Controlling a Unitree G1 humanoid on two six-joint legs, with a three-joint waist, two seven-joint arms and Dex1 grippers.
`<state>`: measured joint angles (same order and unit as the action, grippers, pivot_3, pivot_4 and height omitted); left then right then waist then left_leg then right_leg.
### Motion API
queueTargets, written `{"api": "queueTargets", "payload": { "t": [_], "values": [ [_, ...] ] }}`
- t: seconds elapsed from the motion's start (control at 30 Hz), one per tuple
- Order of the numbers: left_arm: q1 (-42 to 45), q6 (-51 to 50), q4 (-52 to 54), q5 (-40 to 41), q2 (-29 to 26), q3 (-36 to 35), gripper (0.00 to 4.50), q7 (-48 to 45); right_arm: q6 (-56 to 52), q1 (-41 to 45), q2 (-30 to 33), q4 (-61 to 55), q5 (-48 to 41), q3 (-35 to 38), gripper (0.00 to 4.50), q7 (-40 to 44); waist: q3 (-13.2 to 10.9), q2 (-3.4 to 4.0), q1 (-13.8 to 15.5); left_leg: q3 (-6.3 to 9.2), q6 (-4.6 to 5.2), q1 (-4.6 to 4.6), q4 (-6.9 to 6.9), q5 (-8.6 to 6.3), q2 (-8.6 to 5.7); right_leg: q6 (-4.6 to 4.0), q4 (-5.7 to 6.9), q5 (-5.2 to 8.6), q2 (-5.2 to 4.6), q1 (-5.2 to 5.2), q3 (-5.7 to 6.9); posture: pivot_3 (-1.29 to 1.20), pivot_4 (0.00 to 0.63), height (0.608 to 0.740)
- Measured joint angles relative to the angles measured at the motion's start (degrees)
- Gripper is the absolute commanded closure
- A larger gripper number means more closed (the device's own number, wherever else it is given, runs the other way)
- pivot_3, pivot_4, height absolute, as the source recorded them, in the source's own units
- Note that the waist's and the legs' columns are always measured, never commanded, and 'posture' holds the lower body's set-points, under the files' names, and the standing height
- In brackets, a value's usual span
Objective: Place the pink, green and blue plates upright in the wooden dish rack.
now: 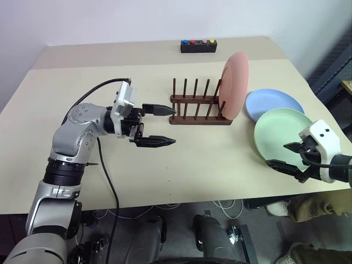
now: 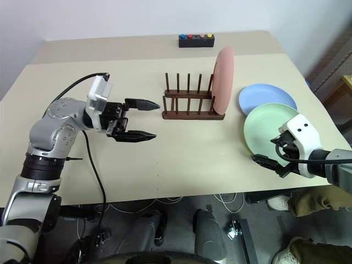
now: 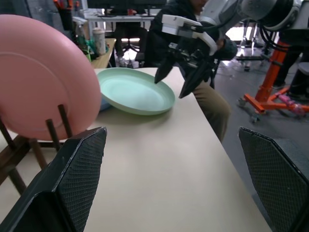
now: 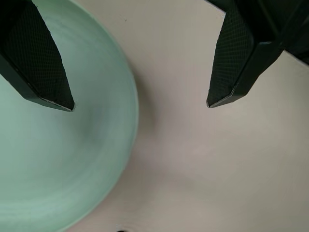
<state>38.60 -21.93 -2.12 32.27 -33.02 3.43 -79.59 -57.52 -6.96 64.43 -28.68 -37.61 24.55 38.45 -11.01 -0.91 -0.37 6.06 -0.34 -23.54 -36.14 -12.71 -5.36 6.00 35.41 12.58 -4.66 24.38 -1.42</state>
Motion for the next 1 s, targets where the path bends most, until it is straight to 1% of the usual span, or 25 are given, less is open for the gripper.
{"api": "queueTargets", "payload": {
  "t": [0.1,0.2,0.3,0.4,0.43,0.53,0.57,0.8,0.9,1.0],
  "values": [
    [0.0,0.1,-0.2,-0.5,-0.1,0.0,0.0,0.0,3.9,-4.1,1.3,0.7,7.2,-6.1,0.02,-0.4,0.0,0.0,0.1,-0.02,0.01,-0.02,-0.01,-0.01,-0.02,0.0,-0.05,0.0,-0.01,0.0,0.0,0.0,0.15,0.74],
    [0.0,0.3,-0.4,-0.7,-0.2,0.0,0.0,0.0,5.5,-2.5,0.7,1.9,8.4,-8.3,0.02,0.1,0.0,0.01,0.0,-0.04,0.01,-0.01,-0.02,-0.01,-0.01,0.0,-0.05,0.0,-0.01,-0.01,-0.02,0.0,0.15,0.74],
    [0.0,0.3,-0.4,-0.9,-0.3,0.0,0.0,0.2,6.4,-0.4,0.7,2.6,9.6,-9.4,0.78,0.9,0.0,0.0,-0.1,-0.01,0.01,0.0,0.0,-0.01,0.01,0.0,-0.05,0.0,0.02,-0.01,0.01,0.0,0.15,0.74],
    [-0.1,0.3,-0.4,-1.0,-0.8,-0.1,0.0,0.4,7.1,0.9,-0.5,5.1,11.7,-12.0,2.26,0.7,0.0,0.0,0.0,-0.01,0.02,-0.01,-0.01,-0.01,-0.01,0.01,-0.06,-0.01,0.0,-0.01,0.01,0.0,0.15,0.74],
    [-0.1,0.3,-0.3,-1.0,-0.9,-0.1,0.0,0.5,7.4,1.5,-0.6,6.0,12.3,-12.8,2.84,0.6,0.0,0.01,0.0,-0.02,0.02,-0.01,-0.02,-0.01,-0.01,0.01,-0.06,-0.01,0.0,-0.01,0.0,0.0,0.15,0.74],
    [-0.3,0.3,-0.2,-1.0,-1.0,-0.1,0.0,1.1,8.0,3.0,-0.6,7.3,14.2,-13.5,4.4,0.8,0.0,0.01,0.0,-0.01,0.02,-0.01,-0.01,-0.01,-0.01,0.01,-0.06,-0.01,0.01,-0.01,0.0,0.0,0.15,0.74],
    [-0.3,0.3,-0.1,-1.0,-1.0,-0.1,0.0,1.2,8.5,3.2,-0.6,7.5,14.7,-13.6,4.49,1.0,0.0,0.01,0.0,-0.01,0.02,-0.01,-0.01,-0.01,-0.01,0.01,-0.06,-0.01,0.01,-0.01,0.01,0.0,0.15,0.74],
    [-0.2,0.1,-0.1,-1.0,-1.2,-0.2,0.0,1.7,9.6,3.1,-0.2,7.4,16.6,-13.6,4.49,3.4,0.0,-0.01,0.0,-0.01,0.02,0.0,-0.02,-0.01,-0.01,0.02,-0.05,-0.01,0.02,-0.02,0.01,0.0,0.15,0.74],
    [-0.2,0.0,-0.5,-1.0,-1.2,-0.3,0.0,2.0,9.0,2.7,0.2,7.4,16.3,-11.5,4.49,5.4,0.0,-0.01,0.0,-0.01,0.02,0.0,-0.03,-0.01,-0.01,0.02,-0.05,-0.02,0.02,-0.02,0.01,0.0,0.15,0.74],
    [-0.2,0.0,-0.8,-0.9,-1.2,-0.3,0.0,2.1,7.4,4.0,0.2,7.4,14.1,-7.1,4.49,7.8,0.0,0.0,-0.1,-0.02,0.02,0.0,-0.03,-0.01,-0.01,0.03,-0.04,-0.02,0.02,-0.02,0.01,0.0,0.15,0.74]
  ]
}}
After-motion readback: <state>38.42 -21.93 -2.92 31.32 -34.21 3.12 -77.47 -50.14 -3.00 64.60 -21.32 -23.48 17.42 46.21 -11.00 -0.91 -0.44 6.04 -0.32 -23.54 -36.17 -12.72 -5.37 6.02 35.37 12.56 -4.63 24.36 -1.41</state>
